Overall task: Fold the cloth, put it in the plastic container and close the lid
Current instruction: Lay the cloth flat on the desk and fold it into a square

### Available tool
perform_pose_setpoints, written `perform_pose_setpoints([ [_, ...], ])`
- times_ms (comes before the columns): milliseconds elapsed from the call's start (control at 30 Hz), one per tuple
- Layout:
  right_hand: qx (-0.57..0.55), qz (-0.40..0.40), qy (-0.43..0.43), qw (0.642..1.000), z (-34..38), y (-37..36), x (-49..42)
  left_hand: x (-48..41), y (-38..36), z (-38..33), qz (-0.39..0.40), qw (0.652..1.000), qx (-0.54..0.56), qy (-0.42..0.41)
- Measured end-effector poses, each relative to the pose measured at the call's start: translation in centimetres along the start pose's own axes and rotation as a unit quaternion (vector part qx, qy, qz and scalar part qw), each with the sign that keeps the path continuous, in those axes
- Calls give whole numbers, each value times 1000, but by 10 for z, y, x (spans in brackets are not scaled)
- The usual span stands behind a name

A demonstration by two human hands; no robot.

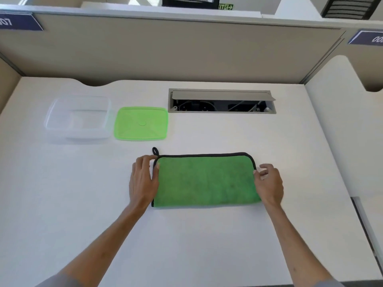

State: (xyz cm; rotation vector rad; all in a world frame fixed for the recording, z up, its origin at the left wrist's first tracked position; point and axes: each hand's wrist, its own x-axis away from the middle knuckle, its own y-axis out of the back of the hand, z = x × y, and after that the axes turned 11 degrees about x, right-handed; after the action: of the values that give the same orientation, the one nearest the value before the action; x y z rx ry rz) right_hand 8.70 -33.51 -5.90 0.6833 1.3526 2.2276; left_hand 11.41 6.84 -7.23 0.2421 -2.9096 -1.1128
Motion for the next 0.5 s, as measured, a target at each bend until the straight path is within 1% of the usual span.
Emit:
perform_pose_setpoints([
  [100, 12, 5, -38, 999, -13, 0, 35, 37, -11, -7, 63, 993, -31, -97],
  [233, 33, 13, -84, 996, -25, 4, 76, 80, -29, -11, 155, 969, -71, -181],
  [333, 21, 27, -119, 992, -24, 3, 91, 95, -40, -7, 193, 955, -112, -195],
  [500, -50, 67, -174, 981, -14, 4, 84, 104, -46, 11, 210, 941, -166, -208],
])
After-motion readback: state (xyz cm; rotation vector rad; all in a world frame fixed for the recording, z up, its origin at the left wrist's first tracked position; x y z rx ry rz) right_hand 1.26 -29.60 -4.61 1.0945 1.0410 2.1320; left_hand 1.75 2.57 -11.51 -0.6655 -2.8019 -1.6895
